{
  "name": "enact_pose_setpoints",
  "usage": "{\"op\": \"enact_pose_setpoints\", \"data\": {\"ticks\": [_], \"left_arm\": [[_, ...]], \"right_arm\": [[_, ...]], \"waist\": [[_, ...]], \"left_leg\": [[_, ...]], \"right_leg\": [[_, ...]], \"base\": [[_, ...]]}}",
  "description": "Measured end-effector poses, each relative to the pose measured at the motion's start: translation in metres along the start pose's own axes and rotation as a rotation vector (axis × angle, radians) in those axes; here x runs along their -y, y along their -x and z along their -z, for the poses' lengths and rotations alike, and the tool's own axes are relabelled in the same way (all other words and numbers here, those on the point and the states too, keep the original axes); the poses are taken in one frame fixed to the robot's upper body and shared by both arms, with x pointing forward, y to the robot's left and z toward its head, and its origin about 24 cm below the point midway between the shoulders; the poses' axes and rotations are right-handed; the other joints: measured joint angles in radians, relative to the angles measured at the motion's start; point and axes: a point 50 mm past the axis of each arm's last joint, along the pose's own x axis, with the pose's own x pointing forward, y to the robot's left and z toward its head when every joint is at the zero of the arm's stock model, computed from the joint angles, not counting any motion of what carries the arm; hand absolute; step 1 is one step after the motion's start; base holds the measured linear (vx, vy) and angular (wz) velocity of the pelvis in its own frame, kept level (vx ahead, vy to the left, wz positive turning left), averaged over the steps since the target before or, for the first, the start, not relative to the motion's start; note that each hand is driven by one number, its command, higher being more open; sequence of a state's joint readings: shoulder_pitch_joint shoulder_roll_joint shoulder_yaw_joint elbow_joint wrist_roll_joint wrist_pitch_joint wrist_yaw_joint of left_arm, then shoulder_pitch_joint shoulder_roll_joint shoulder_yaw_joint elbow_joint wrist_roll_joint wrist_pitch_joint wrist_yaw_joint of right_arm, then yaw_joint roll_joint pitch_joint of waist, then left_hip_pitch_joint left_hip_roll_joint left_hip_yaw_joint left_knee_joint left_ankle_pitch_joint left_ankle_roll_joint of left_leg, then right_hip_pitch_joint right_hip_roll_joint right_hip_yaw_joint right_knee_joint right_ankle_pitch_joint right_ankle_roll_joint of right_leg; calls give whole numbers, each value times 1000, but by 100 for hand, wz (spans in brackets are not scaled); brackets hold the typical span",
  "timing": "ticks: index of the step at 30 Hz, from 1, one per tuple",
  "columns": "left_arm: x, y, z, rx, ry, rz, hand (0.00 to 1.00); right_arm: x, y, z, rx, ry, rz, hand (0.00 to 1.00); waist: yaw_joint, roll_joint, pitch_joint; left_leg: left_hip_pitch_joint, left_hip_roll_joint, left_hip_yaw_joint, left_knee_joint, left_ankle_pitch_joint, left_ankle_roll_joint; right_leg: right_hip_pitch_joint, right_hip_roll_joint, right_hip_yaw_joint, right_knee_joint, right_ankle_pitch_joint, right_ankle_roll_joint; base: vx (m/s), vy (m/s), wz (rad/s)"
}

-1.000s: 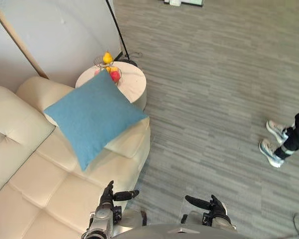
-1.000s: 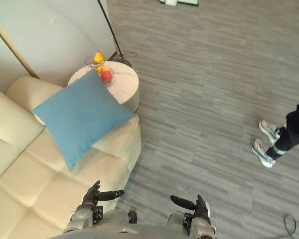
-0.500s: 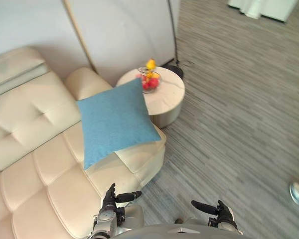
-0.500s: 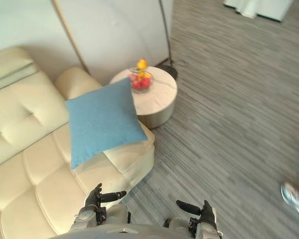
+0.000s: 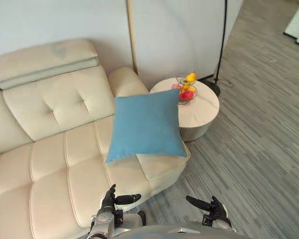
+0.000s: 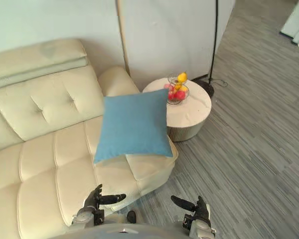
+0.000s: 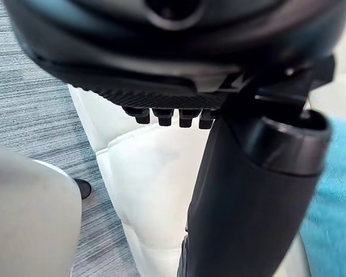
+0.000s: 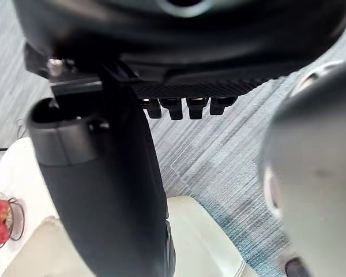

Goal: Pick up cushions and gather them together orderly.

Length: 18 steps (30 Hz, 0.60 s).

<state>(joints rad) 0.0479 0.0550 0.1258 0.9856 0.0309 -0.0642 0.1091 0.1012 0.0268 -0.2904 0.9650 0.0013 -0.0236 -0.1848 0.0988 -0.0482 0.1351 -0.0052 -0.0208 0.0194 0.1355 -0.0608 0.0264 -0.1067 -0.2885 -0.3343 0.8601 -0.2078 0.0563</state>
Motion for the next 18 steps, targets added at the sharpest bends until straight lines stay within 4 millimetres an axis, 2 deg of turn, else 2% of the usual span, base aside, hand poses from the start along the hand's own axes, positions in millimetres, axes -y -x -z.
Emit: {"op": "enact_pose_setpoints", "data": {"ticks": [2,4,5,6,10,11,14,18], "left_arm": [[0,0,0,1,0,-1,100],[0,0,0,1,1,-1,100],[-2,0,0,1,1,-7,100],[-5,-1,0,-3,-9,-11,100],[6,1,6,-26,13,-3,100],[6,2,8,-30,12,-2,100],[6,2,8,-30,10,0,100],[3,1,7,-26,2,-6,100]], "right_arm": [[2,1,4,-9,1,6,100],[3,1,5,-12,1,8,100],[2,1,7,-23,1,5,100],[0,2,12,-42,-3,-3,100],[11,1,14,-50,0,29,100],[11,1,14,-49,1,29,100],[11,1,14,-49,0,30,100],[7,2,12,-40,-8,20,100]], "waist": [[0,2,-2],[-2,5,-6],[-2,-7,-17],[-2,-25,-29],[2,26,-54],[1,29,-57],[-1,27,-60],[-2,13,-59]], "left_leg": [[-11,11,-70,10,0,0],[-29,16,-111,20,-4,-7],[-56,10,-129,39,-9,-27],[-73,-3,-151,51,-13,-52],[-48,53,-176,9,10,-94],[-36,66,-181,-9,15,-101],[-18,83,-192,-41,25,-117],[1,83,-191,-58,28,-119]], "right_leg": [[-16,58,119,-132,-43,-5],[-10,106,209,-277,-43,-5],[5,129,270,-413,-13,4],[23,121,277,-490,11,35],[76,173,209,-565,20,17],[95,187,197,-587,24,11],[129,203,176,-626,31,7],[163,204,170,-665,41,12]], "base": [[-21,-71,106],[4,-162,70],[25,-237,79],[49,-252,73],[102,-220,33],[141,-191,21],[91,-83,16],[62,-8,6]]}}
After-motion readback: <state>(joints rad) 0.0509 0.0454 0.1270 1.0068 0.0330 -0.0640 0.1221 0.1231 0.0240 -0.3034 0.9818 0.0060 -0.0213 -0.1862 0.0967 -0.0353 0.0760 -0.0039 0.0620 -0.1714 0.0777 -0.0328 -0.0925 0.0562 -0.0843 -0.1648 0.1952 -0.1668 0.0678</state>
